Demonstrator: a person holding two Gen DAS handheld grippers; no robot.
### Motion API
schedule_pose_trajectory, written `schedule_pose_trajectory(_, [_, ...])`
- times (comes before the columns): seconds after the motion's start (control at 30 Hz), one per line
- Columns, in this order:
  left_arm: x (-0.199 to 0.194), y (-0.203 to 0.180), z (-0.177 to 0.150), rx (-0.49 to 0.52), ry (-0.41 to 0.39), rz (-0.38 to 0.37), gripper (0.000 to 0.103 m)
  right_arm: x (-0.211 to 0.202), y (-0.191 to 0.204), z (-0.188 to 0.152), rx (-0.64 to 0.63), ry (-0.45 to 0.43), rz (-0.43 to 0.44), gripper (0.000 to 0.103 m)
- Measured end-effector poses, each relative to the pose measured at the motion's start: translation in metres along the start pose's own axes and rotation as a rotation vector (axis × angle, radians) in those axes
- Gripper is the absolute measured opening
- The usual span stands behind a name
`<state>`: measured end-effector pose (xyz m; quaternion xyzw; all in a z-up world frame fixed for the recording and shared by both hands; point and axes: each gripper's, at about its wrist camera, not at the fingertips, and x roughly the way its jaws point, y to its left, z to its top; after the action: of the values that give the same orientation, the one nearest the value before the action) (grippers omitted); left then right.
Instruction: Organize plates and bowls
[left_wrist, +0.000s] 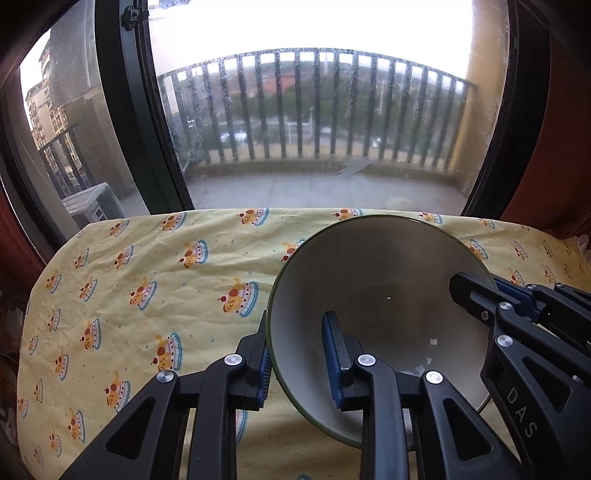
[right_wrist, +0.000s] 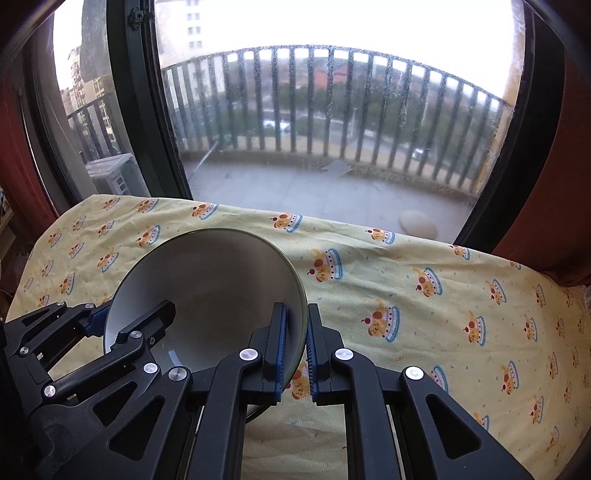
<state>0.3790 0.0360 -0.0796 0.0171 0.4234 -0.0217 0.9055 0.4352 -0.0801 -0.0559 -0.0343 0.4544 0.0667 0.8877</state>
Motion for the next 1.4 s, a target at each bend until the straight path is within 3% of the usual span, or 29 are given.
schedule_pose_trajectory(0.63, [-0.066, -0.005, 0.001, 0.009, -0.095, -0.006, 0.023, -0.074, -0.004, -0.004, 0.014, -0.083, -0.004, 0.013])
schedule_pose_trajectory(1.4, [-0.159, -0.029, -0.051, 0.067, -0.184, -0.049, 0.024, -0.191, -0.006, -0.061, 0.023, -0.182, -0.072, 0.013])
